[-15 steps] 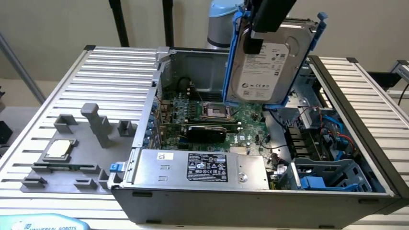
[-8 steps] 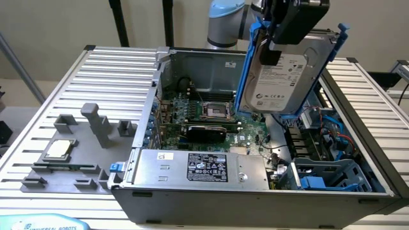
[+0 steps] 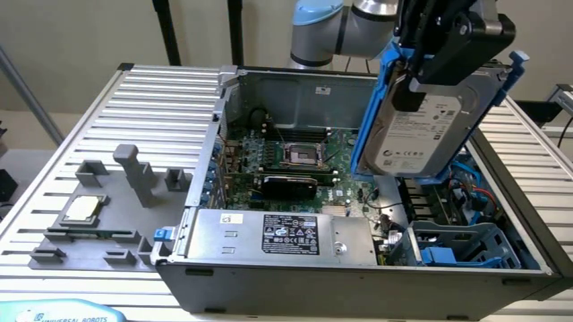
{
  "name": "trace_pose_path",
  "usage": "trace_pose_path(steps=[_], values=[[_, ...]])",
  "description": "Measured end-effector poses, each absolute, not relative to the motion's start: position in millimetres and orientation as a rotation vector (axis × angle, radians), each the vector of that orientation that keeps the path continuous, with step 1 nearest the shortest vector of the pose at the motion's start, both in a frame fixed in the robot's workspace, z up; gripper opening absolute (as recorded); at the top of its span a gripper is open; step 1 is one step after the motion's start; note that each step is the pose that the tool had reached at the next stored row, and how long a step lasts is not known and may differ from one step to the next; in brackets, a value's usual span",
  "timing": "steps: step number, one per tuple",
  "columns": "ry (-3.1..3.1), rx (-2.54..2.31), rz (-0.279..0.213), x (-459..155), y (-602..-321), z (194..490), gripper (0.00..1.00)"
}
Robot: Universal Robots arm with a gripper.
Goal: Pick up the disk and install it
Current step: 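Pick up the disk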
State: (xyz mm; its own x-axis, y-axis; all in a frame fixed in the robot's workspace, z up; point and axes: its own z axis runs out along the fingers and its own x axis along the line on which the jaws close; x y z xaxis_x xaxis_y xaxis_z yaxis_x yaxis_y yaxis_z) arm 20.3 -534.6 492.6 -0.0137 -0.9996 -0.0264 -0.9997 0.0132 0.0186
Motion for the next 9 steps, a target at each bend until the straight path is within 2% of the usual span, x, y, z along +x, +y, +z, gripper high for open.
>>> trace_pose_path(steps=[9], values=[[2.232,-2.202,0.05,49,-560,485,0.33]])
